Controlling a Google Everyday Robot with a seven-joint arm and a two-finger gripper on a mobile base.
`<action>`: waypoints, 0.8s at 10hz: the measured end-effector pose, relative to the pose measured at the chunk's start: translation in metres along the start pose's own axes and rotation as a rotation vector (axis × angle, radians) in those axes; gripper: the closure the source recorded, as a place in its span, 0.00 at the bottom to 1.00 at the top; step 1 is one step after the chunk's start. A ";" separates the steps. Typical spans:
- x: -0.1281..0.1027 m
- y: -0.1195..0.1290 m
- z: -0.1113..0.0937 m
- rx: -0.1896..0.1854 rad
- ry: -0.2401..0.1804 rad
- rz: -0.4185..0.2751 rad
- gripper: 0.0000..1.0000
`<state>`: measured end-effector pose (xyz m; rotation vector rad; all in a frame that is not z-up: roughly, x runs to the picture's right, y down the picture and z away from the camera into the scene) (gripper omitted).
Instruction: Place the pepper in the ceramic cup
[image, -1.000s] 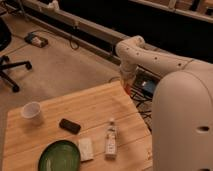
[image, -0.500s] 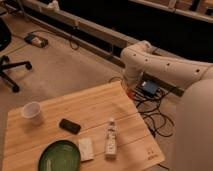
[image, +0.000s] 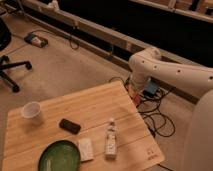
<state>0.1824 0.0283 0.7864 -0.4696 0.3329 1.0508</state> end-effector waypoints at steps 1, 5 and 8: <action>-0.005 -0.001 -0.003 0.005 0.010 -0.009 0.83; -0.059 0.014 -0.008 0.035 0.065 -0.087 0.83; -0.123 0.059 -0.003 0.044 0.106 -0.197 0.83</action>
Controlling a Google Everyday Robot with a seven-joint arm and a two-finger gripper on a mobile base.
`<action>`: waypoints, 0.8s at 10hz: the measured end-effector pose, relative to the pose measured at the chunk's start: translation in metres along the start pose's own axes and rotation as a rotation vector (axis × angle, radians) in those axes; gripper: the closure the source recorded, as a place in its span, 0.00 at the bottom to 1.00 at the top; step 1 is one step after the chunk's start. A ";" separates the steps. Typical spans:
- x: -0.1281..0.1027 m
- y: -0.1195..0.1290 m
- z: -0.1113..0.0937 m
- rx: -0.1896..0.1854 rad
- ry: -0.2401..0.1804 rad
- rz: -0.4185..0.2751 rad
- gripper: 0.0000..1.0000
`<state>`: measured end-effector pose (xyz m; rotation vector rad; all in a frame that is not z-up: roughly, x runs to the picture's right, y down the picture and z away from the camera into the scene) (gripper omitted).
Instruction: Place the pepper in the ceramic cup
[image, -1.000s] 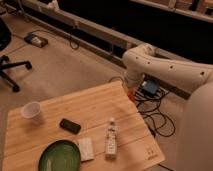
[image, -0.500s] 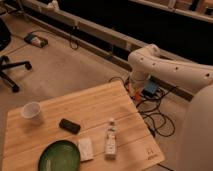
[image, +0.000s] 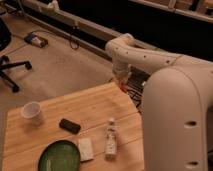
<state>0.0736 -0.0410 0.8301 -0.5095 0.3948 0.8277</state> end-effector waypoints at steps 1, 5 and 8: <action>-0.014 0.008 -0.001 0.001 0.006 -0.025 0.83; -0.097 0.080 -0.007 0.002 0.046 -0.199 0.83; -0.141 0.157 -0.023 0.005 0.065 -0.337 0.83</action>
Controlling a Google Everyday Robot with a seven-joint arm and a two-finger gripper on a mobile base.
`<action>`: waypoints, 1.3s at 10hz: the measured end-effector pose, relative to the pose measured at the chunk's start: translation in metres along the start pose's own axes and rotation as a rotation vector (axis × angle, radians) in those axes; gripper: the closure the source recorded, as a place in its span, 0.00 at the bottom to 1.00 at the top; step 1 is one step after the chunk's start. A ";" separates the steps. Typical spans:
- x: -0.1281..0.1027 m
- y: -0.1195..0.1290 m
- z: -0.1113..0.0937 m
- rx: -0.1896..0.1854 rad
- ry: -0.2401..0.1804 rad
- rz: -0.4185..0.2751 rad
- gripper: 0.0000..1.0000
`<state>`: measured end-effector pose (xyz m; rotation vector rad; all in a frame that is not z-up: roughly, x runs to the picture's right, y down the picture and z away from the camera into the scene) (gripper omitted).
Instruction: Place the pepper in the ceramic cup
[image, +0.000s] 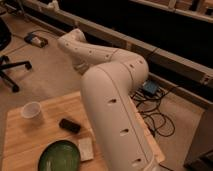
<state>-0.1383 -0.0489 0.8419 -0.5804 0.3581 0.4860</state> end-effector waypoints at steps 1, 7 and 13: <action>-0.017 0.026 -0.011 0.008 0.003 -0.053 0.83; -0.071 0.136 -0.055 0.081 0.039 -0.287 0.83; -0.085 0.181 -0.067 0.106 0.017 -0.375 0.83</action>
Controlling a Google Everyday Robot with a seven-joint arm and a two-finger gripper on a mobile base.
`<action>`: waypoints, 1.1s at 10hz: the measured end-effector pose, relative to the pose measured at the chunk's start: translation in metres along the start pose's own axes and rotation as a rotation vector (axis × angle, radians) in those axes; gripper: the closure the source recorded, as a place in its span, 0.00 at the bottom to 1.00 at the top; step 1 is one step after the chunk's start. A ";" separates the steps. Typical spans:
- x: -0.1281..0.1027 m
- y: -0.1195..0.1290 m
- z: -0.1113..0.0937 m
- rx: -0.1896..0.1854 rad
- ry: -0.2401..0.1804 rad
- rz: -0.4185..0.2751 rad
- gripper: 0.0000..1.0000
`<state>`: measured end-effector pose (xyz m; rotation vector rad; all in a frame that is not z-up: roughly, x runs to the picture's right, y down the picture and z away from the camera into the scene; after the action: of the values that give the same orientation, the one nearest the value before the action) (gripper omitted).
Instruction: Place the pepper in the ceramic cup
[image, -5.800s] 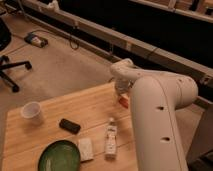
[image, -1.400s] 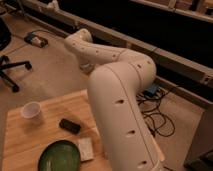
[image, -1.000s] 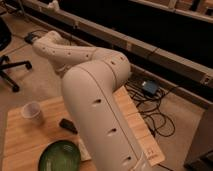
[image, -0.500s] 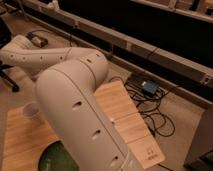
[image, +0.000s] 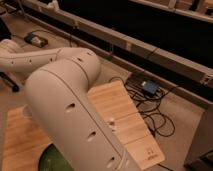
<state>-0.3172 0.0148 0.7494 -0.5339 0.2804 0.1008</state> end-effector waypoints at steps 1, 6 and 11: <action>-0.004 0.010 -0.003 0.000 -0.016 -0.007 0.83; -0.025 0.060 -0.008 -0.047 -0.108 -0.050 0.83; -0.044 0.049 0.013 -0.087 -0.138 -0.113 0.83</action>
<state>-0.3649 0.0627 0.7485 -0.6247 0.1114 0.0401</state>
